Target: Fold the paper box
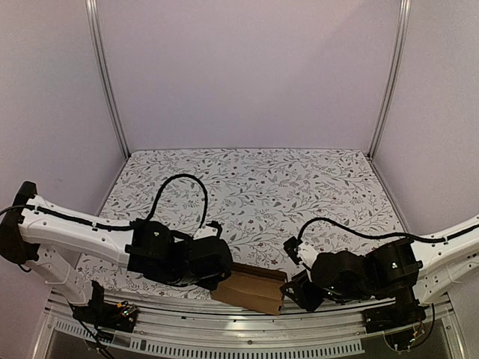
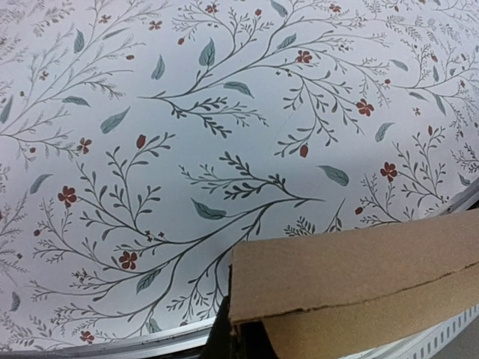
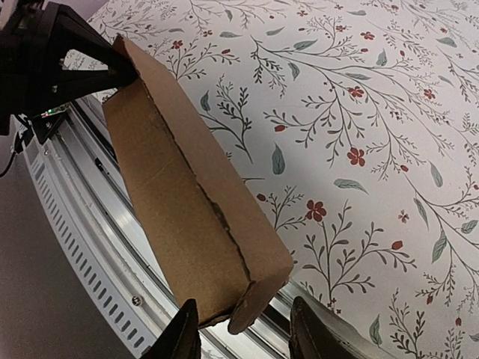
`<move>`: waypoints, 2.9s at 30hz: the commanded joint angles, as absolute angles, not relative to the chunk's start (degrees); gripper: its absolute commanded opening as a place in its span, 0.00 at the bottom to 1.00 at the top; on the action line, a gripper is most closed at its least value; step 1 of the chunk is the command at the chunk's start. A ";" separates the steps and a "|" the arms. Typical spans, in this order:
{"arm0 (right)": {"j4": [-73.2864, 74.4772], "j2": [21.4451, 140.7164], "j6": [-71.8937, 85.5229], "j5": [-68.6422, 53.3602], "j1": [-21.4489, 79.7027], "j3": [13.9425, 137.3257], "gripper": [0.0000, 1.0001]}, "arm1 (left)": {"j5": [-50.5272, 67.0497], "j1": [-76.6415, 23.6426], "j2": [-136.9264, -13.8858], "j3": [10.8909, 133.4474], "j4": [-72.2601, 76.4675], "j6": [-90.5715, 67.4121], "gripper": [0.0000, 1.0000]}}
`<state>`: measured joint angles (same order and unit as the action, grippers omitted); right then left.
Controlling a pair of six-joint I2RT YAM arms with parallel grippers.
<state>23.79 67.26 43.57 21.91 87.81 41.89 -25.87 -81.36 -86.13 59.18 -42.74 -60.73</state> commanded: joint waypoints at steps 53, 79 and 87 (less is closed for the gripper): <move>22.30 75.15 53.14 26.62 88.86 50.04 0.00 | -28.33 -86.92 -89.04 58.10 -41.71 -64.22 0.00; 28.67 73.03 63.31 24.98 84.71 49.90 0.00 | -33.77 -89.51 -93.08 59.41 -42.37 -67.91 0.00; 30.46 73.69 65.63 24.87 83.85 50.72 0.00 | -35.06 -90.16 -94.22 59.71 -42.78 -69.21 0.00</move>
